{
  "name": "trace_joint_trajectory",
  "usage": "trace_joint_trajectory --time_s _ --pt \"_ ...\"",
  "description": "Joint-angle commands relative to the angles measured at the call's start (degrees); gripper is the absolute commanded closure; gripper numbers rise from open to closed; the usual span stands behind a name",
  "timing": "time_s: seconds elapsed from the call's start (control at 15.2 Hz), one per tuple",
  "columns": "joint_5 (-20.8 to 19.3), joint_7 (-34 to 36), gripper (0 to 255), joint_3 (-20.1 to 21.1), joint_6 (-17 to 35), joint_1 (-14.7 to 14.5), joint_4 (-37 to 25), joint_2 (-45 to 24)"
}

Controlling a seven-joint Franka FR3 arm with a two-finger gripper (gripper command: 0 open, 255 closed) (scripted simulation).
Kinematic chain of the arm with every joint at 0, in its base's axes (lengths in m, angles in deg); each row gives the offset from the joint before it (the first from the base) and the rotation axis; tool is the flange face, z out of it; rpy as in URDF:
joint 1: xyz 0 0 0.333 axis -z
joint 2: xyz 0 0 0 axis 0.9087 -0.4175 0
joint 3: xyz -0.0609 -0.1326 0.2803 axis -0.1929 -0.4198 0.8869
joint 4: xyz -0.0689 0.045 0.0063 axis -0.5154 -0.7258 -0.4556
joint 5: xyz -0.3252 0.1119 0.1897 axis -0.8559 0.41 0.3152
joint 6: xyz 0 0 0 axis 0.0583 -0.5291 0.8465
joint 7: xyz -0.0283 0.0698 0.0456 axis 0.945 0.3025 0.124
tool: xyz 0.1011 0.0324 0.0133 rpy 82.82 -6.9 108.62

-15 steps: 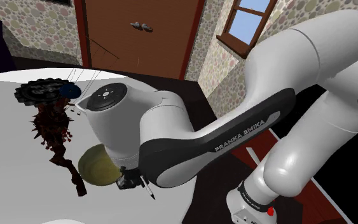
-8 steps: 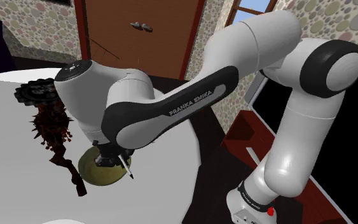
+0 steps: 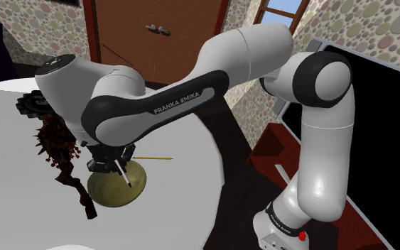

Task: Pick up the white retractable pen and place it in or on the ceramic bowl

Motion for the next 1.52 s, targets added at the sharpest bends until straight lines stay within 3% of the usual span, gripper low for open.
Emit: trace_joint_trajectory --time_s 0.0,0.79,1.32,1.39,1.45 --pt "-0.54 0.25 255 -0.34 0.95 -0.12 0.41 -0.73" --pt "-4.10 2.88 255 -2.62 7.73 -1.34 3.52 -5.62" --pt "-4.10 2.88 255 -2.61 7.72 -1.34 3.51 -5.62" --pt "-4.10 2.88 0 -2.61 7.72 -1.34 3.51 -5.62" --pt "-4.10 2.88 0 -2.61 7.72 -1.34 3.51 -5.62"
